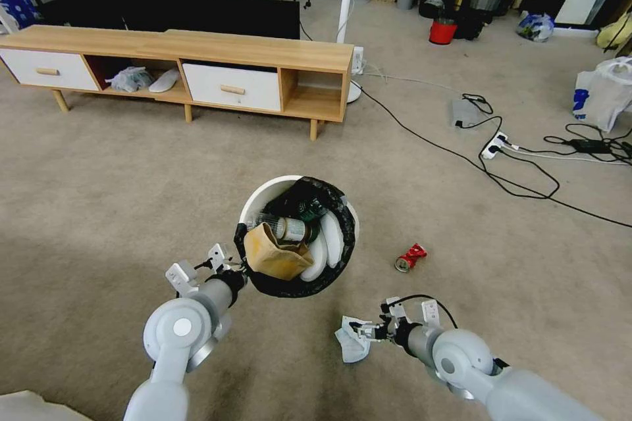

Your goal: Pick up the trash bin and place the garbage on the floor into it.

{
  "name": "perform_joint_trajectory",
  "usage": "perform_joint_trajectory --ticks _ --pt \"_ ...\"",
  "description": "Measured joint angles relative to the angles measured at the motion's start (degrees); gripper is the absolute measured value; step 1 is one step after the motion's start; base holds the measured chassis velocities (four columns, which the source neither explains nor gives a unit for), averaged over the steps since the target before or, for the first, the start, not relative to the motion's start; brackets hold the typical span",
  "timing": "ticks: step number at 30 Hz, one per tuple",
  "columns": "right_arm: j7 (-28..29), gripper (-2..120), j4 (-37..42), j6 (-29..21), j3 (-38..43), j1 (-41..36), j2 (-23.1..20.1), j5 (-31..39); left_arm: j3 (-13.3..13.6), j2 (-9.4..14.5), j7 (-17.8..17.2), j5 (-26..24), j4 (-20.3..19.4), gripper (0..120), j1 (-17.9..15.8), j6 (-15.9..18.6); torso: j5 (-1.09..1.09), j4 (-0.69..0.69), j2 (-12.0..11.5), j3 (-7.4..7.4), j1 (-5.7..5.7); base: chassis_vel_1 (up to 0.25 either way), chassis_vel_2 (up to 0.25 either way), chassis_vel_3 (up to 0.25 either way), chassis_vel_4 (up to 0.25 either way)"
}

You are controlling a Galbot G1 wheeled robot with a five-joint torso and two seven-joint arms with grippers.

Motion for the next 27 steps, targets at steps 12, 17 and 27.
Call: perform_joint_trajectory --ticks 12,17,27 --pt "0.9 100 -3.8 -0.7 -2.7 1.5 2.5 0.7 0.0 0.8 0.1 -0.6 0.0 0 0.1 -0.1 -0.01 0.00 0.0 0.00 0.00 0.000 0.000 0.000 0.000" --pt "1.0 100 -5.5 -0.7 -3.2 2.0 3.5 0.5 -0.1 1.3 0.1 -0.8 -0.1 0 0.3 -0.2 0.00 0.00 0.0 0.00 0.00 0.000 0.000 0.000 0.000" --pt "0.9 100 -9.2 -0.2 -2.9 2.4 4.9 -0.9 0.0 1.9 0.1 -0.9 -0.5 0 0.8 -0.2 0.00 0.00 0.0 0.00 0.00 0.000 0.000 0.000 0.000"
